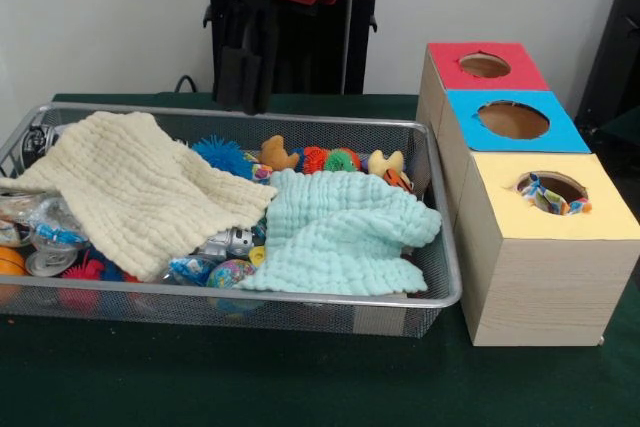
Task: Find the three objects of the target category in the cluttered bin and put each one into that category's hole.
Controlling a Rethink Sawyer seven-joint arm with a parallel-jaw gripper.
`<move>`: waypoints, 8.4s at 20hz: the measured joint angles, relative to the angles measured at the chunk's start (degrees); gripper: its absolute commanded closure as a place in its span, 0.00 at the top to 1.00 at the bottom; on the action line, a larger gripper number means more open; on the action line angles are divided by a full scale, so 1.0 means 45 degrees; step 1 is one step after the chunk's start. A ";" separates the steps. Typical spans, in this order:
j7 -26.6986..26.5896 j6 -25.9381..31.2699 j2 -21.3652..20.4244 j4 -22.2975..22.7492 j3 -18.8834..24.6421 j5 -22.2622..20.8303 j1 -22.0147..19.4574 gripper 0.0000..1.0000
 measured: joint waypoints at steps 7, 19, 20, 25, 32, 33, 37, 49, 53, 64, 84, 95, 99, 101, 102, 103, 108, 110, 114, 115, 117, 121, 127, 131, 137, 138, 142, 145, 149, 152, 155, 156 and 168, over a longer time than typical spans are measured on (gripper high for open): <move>0.0000 0.1169 -0.0016 -0.0526 0.0066 0.0000 -0.0083 0.00; 0.0000 0.2405 0.0428 -0.1976 0.0342 -0.0044 -0.0081 0.00; 0.0000 0.2405 0.0453 -0.1982 0.0342 -0.0047 -0.0081 0.00; 0.0000 0.2081 0.0736 -0.1980 0.0332 -0.0183 -0.0085 0.00; 0.0000 0.1230 0.1059 -0.1976 0.0264 -0.0905 -0.0199 1.00; 0.0000 0.1219 0.1061 -0.1976 0.0263 -0.0914 -0.0203 1.00; 0.0000 0.0853 0.1123 -0.1956 0.0224 -0.1202 -0.0368 1.00; 0.0000 0.0401 0.1090 -0.1300 -0.0122 -0.1779 -0.0672 1.00; 0.0000 0.0154 0.1063 -0.0796 -0.0154 -0.1811 -0.0797 1.00; 0.0000 -0.0087 0.1032 -0.0125 -0.0331 -0.2040 -0.0738 1.00; 0.0000 -0.0087 0.0672 -0.0022 -0.0865 -0.2103 -0.0348 1.00; 0.0000 -0.0100 0.0339 0.0190 -0.1006 -0.2105 -0.0289 1.00; 0.0000 -0.0340 0.0246 0.0618 -0.1156 -0.2110 -0.0291 1.00; 0.0000 -0.0509 0.0238 0.0773 -0.1196 -0.2116 -0.0297 1.00; 0.0000 -0.0765 0.0240 0.0933 -0.1233 -0.2121 -0.0305 1.00; 0.0000 -0.0931 0.0238 0.1042 -0.1257 -0.2123 -0.0310 1.00; 0.0000 -0.1761 0.0304 0.1391 -0.1297 -0.2118 -0.0363 1.00; 0.0000 -0.2188 0.0359 0.1550 -0.1314 -0.2118 -0.0381 1.00; 0.0000 -0.2894 0.0491 0.1935 -0.1367 -0.2118 -0.0380 1.00; 0.0000 -0.2983 0.0536 0.1990 -0.1384 -0.2118 -0.0378 1.00; 0.0000 -0.3152 0.0702 0.2098 -0.1470 -0.2118 -0.0380 1.00; 0.0000 -0.3165 0.0866 0.2192 -0.1619 -0.2118 -0.0381 1.00; 0.0000 -0.3165 0.0929 0.2457 -0.1709 -0.2116 -0.0397 1.00; 0.0000 -0.3305 0.0971 0.2767 -0.1709 -0.2113 -0.0562 1.00; 0.0000 -0.3623 0.1234 0.2776 -0.1718 -0.2116 -0.0962 1.00; 0.0000 -0.3642 0.1256 0.2776 -0.1718 -0.2118 -0.0991 1.00; 0.0000 -0.3794 0.1485 0.2774 -0.1733 -0.2129 -0.1215 1.00; 0.0000 -0.3831 0.1650 0.2774 -0.1738 -0.2131 -0.1330 1.00; 0.0000 -0.3841 0.1776 0.2822 -0.1746 -0.2131 -0.1384 1.00; 0.0000 -0.3841 0.1784 0.2920 -0.1746 -0.2131 -0.1385 1.00; 0.0000 -0.3841 0.1754 0.3151 -0.1746 -0.2129 -0.1385 1.00; 0.0000 -0.3844 0.1726 0.3378 -0.1746 -0.2123 -0.1385 1.00; 0.0000 -0.3844 0.1800 0.4385 -0.1747 -0.2116 -0.1385 1.00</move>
